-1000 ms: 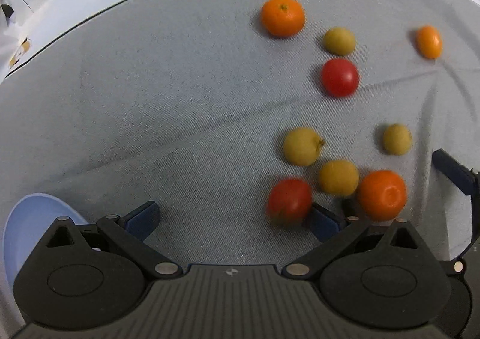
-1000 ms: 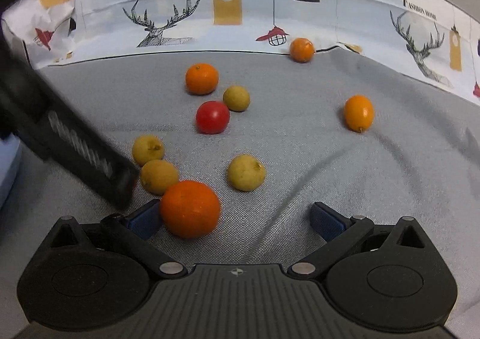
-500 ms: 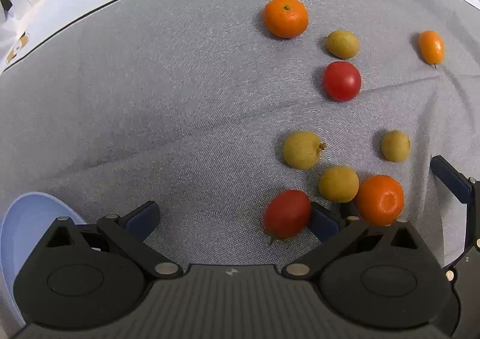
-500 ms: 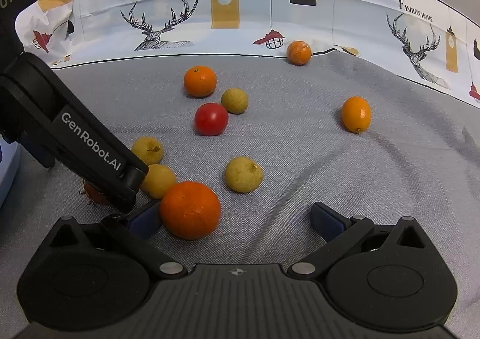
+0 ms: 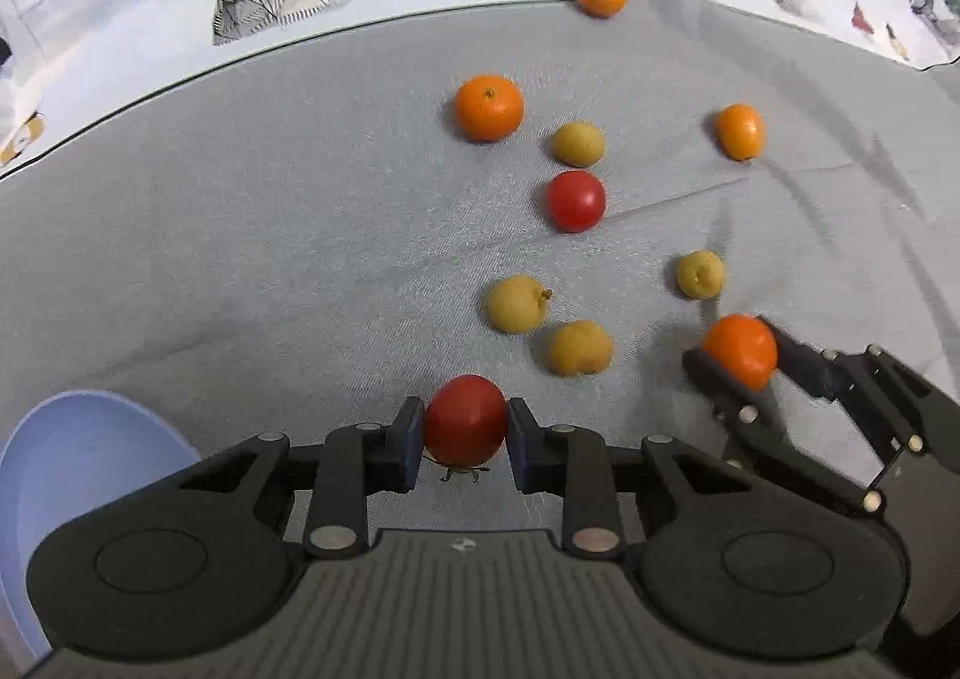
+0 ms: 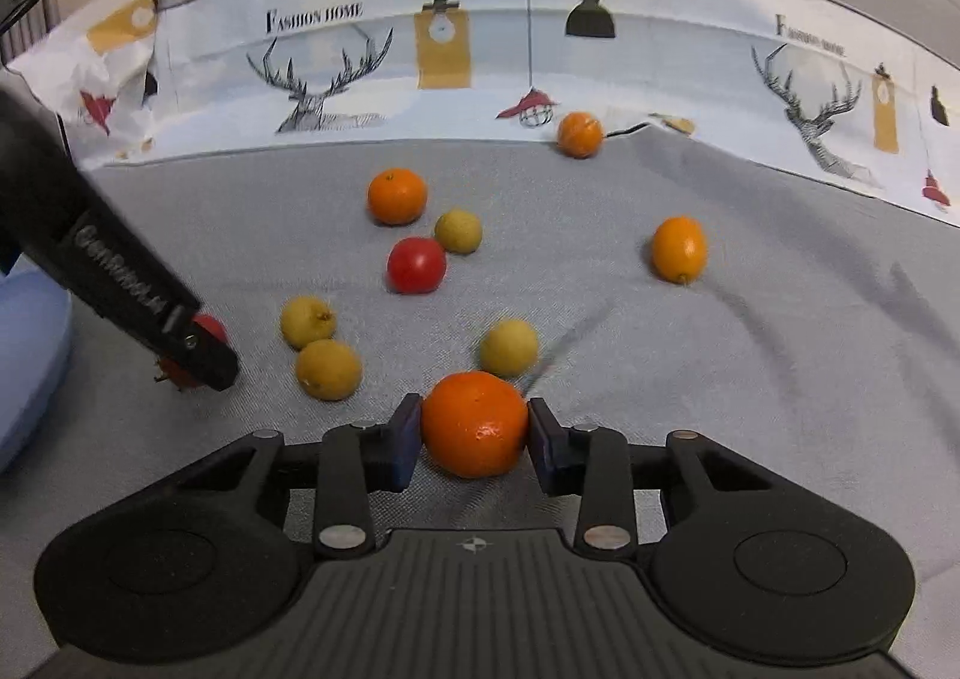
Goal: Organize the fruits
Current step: 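Close the left tool on the red tomato while the right tool grasps the orange, then carry the red tomato and orange over the blue plate with both tools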
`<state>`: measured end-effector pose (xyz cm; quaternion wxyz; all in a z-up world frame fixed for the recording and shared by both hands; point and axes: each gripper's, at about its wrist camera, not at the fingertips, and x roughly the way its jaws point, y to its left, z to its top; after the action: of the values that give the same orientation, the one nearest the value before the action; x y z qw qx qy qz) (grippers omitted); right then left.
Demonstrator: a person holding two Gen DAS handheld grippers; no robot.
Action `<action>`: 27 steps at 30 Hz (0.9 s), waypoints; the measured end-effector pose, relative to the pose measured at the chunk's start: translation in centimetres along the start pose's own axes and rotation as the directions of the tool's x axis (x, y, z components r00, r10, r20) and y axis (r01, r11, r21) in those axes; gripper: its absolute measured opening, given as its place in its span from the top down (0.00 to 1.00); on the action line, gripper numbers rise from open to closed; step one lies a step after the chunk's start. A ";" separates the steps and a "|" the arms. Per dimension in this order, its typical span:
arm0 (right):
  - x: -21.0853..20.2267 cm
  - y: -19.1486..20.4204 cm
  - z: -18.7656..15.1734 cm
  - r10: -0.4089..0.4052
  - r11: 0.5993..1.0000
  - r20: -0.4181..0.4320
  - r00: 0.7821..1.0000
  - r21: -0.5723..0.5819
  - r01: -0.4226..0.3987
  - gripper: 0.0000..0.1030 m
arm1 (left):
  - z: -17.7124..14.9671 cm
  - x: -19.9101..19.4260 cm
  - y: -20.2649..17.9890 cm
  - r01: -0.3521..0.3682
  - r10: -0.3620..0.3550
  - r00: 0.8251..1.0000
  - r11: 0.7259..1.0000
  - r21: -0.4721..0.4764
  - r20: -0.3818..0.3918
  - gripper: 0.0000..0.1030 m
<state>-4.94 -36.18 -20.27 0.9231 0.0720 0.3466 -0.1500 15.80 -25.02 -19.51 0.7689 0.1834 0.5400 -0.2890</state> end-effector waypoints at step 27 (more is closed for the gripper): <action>-18.7 5.7 2.9 0.210 0.946 -0.070 0.975 0.265 -0.185 0.63 | -16.8 -24.9 3.3 -0.059 0.096 0.982 0.974 -0.219 0.164 0.69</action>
<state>-14.64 -27.24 -5.60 0.8983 0.2326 0.3600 -0.0968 -0.42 -6.38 -2.17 0.8390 0.0951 0.4910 -0.2142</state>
